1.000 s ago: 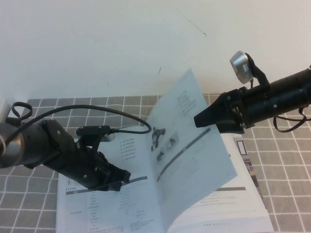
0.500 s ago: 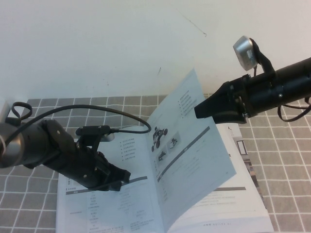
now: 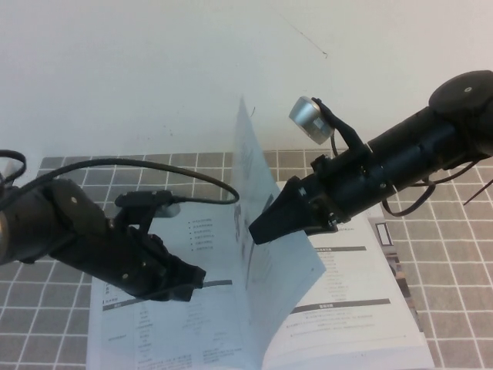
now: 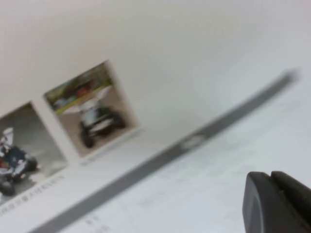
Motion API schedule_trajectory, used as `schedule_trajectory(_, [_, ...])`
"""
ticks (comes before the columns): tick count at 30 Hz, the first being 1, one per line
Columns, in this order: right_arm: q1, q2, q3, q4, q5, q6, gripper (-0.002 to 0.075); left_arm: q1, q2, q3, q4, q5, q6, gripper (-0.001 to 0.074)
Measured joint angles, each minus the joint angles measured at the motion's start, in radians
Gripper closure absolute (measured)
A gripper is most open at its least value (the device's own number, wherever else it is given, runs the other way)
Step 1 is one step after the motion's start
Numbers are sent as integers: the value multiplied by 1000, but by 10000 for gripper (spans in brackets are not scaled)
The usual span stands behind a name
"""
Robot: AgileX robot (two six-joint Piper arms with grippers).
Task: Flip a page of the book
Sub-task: Open the closed book
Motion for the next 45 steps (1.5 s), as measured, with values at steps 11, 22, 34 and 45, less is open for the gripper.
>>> schedule_trajectory(11, [0, 0, 0, 95, 17, -50, 330, -6, -440, 127, 7, 125, 0, 738])
schedule_trajectory(22, [78, 0, 0, 111, 11, -122, 331, -6, -760, 372, -182, 207, 83, 738])
schedule_trajectory(34, [88, 0, 0, 115, -18, -144, 331, -6, -879, 389, -595, 200, 191, 738])
schedule_trajectory(45, [88, 0, 0, 115, -18, -152, 333, -64, -879, 389, -665, 124, 246, 738])
